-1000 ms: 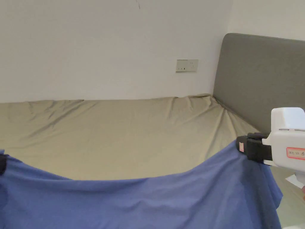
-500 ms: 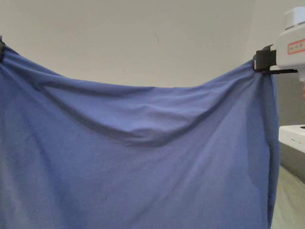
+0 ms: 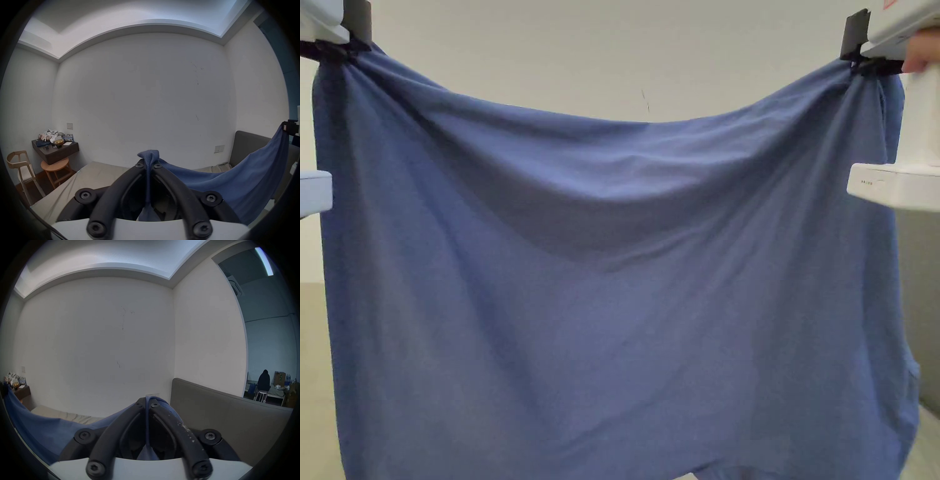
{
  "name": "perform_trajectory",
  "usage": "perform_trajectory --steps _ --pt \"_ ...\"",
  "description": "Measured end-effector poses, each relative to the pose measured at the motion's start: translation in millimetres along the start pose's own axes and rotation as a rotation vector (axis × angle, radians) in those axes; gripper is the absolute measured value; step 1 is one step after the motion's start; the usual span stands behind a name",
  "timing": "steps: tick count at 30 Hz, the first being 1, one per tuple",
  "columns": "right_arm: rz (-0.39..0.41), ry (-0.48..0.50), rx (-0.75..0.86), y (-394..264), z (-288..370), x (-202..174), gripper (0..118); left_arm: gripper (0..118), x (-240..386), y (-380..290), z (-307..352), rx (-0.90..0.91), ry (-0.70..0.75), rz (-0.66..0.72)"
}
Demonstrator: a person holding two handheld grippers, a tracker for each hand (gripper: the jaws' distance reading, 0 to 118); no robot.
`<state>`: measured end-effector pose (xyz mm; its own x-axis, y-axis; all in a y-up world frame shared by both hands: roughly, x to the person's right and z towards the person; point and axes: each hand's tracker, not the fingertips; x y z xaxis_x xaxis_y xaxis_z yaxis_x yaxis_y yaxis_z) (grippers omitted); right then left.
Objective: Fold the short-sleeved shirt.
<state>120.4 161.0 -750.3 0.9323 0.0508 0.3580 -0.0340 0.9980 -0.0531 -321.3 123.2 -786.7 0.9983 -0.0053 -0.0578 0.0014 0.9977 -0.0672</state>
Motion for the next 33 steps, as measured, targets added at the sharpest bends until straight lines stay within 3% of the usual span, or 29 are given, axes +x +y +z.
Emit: perform_trajectory --steps 3,8,12,19,23,30,33 --pt "-0.027 0.006 0.011 1 -23 -8 6 3 12 -2 -23 0.008 -0.003 -0.006" --pt "0.017 -0.004 0.021 -11 -43 -25 5 3 23 -14 -42 0.014 -0.001 -0.077" --pt "-0.004 0.016 -0.009 -30 -49 -30 5 3 22 -33 -53 -0.029 0.004 -0.052" --pt "0.033 0.06 -0.117 -93 -47 -32 6 3 14 -104 -55 -0.166 -0.009 0.006" --pt "0.031 0.091 -0.214 -141 -32 -22 6 3 5 -154 -36 -0.267 -0.038 0.061" --pt "-0.039 0.15 -0.365 -228 25 17 6 3 -24 -224 36 -0.393 -0.132 0.084" --pt "-0.013 0.167 -0.429 -262 55 32 6 3 -34 -247 73 -0.427 -0.155 0.057"
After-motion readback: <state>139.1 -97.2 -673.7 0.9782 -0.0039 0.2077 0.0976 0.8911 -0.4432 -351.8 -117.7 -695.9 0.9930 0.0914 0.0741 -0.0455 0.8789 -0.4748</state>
